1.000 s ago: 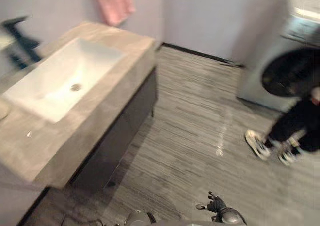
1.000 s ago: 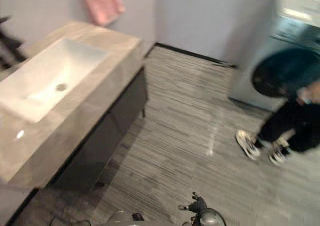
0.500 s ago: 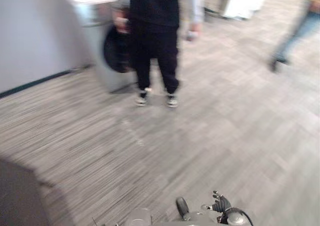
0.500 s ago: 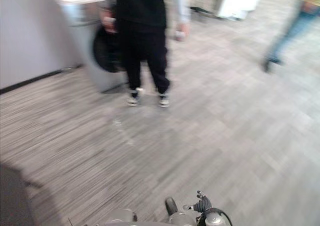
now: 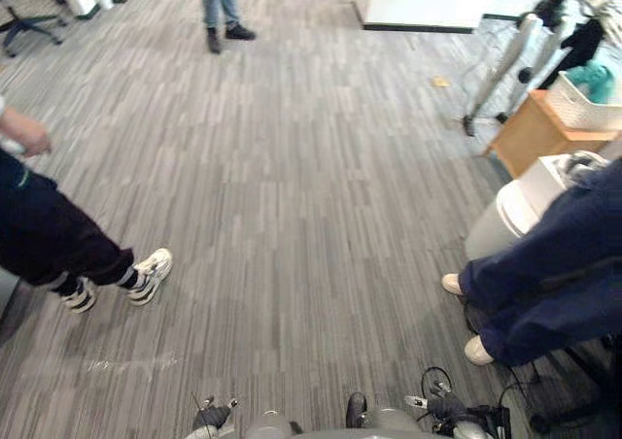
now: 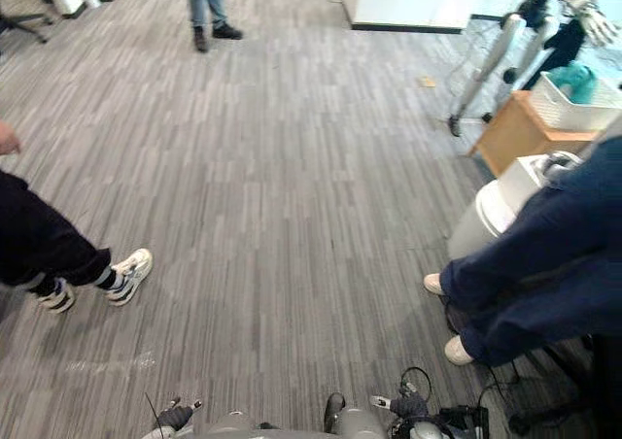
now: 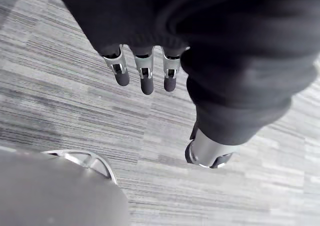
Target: Organize washtable
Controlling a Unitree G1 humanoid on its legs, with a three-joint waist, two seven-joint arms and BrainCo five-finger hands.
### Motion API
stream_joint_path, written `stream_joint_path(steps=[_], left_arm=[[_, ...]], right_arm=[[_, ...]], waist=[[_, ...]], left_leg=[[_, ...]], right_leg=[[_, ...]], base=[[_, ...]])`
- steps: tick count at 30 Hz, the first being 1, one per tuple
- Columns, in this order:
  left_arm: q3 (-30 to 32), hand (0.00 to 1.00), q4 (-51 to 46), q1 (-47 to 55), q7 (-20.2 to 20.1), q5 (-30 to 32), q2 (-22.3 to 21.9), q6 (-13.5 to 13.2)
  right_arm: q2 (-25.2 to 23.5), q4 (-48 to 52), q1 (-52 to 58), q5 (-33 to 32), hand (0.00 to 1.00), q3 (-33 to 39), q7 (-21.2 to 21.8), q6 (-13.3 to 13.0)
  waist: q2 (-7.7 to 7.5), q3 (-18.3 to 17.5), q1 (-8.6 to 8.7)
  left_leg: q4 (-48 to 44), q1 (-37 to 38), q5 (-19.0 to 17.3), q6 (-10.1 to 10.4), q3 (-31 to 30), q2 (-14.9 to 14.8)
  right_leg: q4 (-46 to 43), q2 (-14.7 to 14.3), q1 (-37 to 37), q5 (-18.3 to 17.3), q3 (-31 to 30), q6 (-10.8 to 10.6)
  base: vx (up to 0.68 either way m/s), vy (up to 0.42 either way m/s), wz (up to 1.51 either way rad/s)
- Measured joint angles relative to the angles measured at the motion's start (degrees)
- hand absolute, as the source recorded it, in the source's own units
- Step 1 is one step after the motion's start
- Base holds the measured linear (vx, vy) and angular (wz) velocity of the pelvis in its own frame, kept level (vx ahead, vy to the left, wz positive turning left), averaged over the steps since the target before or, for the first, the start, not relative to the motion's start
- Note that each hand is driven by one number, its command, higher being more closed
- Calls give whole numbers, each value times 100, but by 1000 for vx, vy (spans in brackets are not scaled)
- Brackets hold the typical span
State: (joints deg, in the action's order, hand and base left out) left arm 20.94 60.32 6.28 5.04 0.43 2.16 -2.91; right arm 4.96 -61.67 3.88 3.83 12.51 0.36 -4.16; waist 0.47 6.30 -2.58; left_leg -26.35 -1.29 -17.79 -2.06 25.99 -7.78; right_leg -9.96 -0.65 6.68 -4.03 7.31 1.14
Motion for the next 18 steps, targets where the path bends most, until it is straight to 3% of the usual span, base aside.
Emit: stream_joint_path(steps=[5, 8, 10, 12, 18], left_arm=[[-16, 0, 103, 152, 5, -1, -166, 22], [-61, 0, 113, 131, 20, 0, -135, 20], [-58, 0, 145, 128, 27, -2, -83, 24], [-118, 0, 252, 88, 115, -10, -71, 32], [-319, 0, 479, -3, 154, -94, -17, 39]], right_arm=[[145, -181, 26, -107, 0, -19, 2, 4], [150, -212, -10, -94, 0, -393, 8, -4], [150, -222, -13, -84, 0, -600, 54, -51], [162, -234, -11, -90, 0, -689, 109, -84], [141, -318, -24, -99, 0, -627, 111, -87]], waist=[[242, -261, -38], [152, -308, -7], [79, -336, -11], [86, -356, -3], [102, -415, 14]], left_leg=[[589, 302, -129, 221, -334, -11], [582, 377, -127, 222, -379, 8], [399, 294, -122, 212, -798, 89], [421, 297, -113, 203, -1251, 210], [1246, 697, 23, 7, -1459, 608]], right_leg=[[935, -368, -395, 581, -513, -13], [1128, -416, -467, 736, -654, 8], [1123, -408, -467, 763, -742, 26], [1235, -377, -553, 862, -856, -17], [1591, -179, -657, 1204, -1030, -129]], base=[[66, -78, -62], [1, 12, -23], [-29, 21, -19], [-46, 56, -24], [-68, 105, -13]])
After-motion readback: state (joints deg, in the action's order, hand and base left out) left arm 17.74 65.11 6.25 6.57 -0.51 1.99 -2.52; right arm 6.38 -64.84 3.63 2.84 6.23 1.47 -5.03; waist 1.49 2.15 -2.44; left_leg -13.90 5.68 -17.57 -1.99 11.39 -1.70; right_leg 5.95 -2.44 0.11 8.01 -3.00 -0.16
